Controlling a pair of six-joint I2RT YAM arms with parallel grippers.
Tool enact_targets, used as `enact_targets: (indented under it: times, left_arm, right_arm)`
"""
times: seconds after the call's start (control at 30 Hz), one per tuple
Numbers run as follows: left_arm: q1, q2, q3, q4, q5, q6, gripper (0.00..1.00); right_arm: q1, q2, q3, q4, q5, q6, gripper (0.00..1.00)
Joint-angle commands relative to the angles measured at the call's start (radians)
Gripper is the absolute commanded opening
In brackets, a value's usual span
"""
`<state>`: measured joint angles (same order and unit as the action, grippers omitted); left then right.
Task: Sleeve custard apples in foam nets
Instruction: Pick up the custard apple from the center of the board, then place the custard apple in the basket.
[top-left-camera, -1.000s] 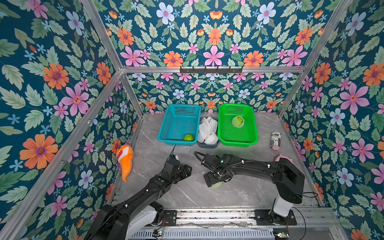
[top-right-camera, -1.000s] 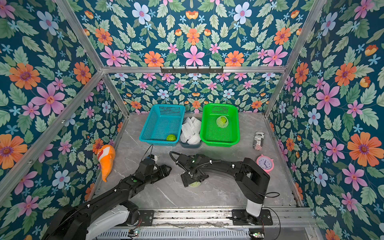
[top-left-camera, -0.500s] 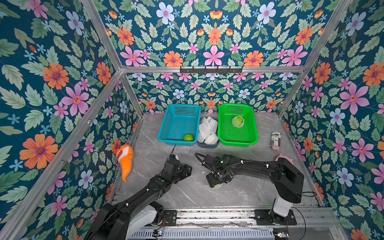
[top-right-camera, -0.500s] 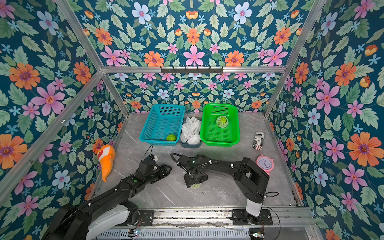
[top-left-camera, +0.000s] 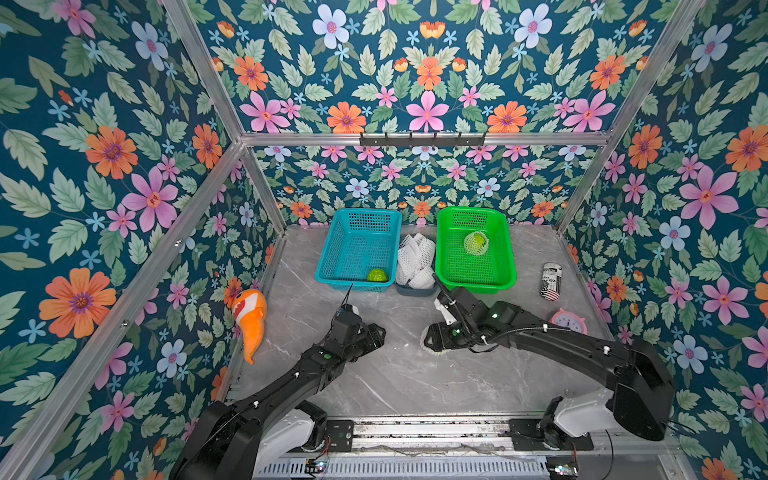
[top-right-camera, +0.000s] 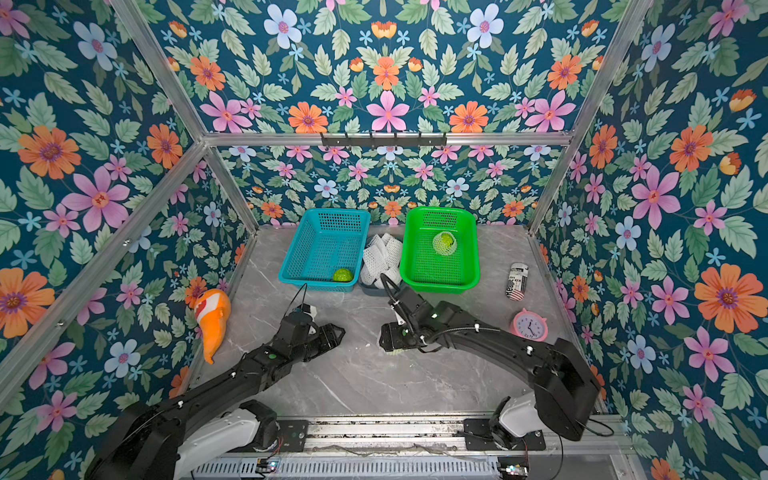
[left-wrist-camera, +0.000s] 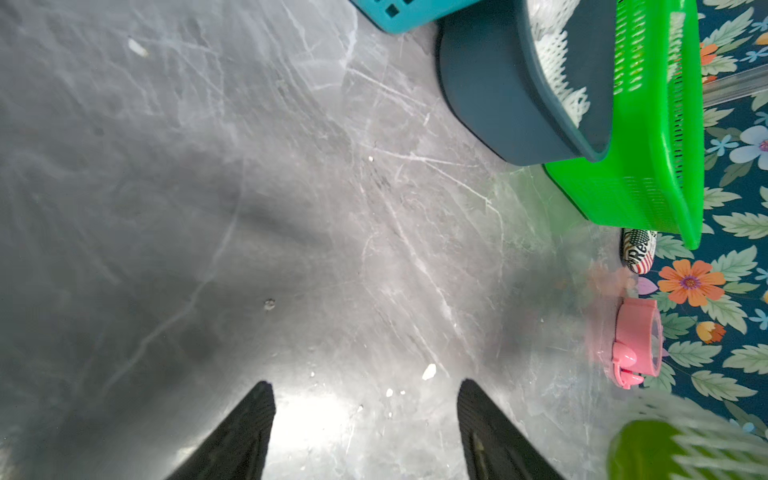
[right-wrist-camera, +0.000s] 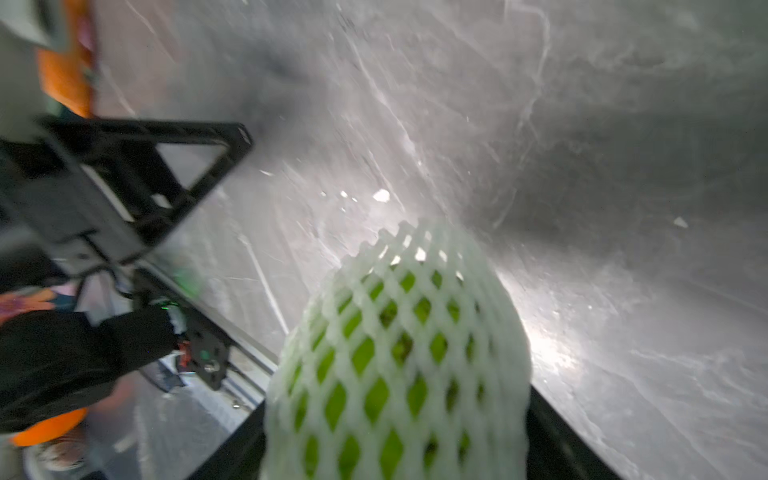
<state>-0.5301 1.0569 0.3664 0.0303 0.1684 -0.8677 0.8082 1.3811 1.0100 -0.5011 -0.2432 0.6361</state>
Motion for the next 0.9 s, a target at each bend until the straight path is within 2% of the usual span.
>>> enact_targets:
  times: [0.0,0.13,0.43,0.7,0.87]
  left_arm:
    - [0.001,0.02,0.029,0.022,0.008,0.014,0.72]
    - [0.001,0.057,0.069,0.036,0.016,0.021,0.72]
    - [0.001,0.123,0.136,0.068,0.05,0.04,0.73]
    - [0.001,0.165,0.163,0.218,0.175,0.048,0.73]
    - [0.001,0.181,0.184,0.239,0.2,0.064,0.72]
  right_arm:
    - [-0.056,-0.061,-0.027,0.166,-0.156,0.024,0.74]
    - [-0.132,-0.123,-0.062,0.313,-0.303,0.035,0.74]
    - [-0.247,-0.144,-0.059,0.493,-0.451,0.088,0.73]
    - [-0.319,-0.097,-0.012,0.554,-0.455,0.101,0.73]
    - [-0.374,-0.065,0.032,0.576,-0.436,0.097,0.73]
